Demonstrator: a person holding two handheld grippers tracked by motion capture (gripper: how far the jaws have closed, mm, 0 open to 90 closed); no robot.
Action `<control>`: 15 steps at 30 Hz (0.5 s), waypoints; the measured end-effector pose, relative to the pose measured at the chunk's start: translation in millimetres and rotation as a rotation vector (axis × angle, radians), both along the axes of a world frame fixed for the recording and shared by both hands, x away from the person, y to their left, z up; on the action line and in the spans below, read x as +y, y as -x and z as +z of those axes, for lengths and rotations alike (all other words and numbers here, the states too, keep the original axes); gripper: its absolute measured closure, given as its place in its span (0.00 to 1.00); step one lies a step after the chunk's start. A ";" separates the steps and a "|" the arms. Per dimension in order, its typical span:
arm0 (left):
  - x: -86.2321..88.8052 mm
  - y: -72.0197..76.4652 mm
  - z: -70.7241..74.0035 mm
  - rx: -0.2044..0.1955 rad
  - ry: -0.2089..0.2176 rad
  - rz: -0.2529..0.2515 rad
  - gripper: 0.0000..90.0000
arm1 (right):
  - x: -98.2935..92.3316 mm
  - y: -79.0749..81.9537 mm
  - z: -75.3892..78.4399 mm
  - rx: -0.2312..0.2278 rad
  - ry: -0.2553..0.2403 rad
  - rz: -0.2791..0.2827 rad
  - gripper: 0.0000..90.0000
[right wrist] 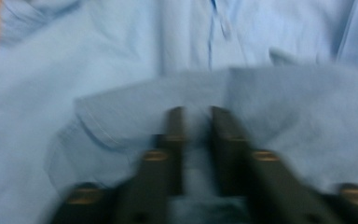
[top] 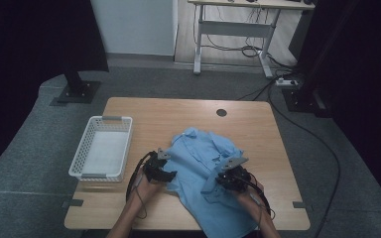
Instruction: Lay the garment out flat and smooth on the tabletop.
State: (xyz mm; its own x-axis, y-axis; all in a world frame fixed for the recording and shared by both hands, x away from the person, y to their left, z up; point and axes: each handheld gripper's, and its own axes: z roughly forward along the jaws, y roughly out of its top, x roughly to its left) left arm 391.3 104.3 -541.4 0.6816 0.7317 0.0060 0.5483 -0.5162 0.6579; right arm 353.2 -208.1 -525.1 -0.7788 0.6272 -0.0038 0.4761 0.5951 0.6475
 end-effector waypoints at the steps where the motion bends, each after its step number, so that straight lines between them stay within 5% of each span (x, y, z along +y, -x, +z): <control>1: -0.2 -0.1 0.0 0.000 -0.001 0.002 0.32 | -4.8 0.2 -3.7 0.021 -0.019 -0.012 0.98; 7: 2.7 -4.7 -0.5 -0.008 0.002 0.011 0.33 | -30.5 12.8 1.6 0.037 0.010 -0.051 0.99; 15: 14.0 -18.5 1.5 0.006 -0.010 0.043 0.35 | -88.3 27.6 1.9 0.060 0.023 -0.160 0.99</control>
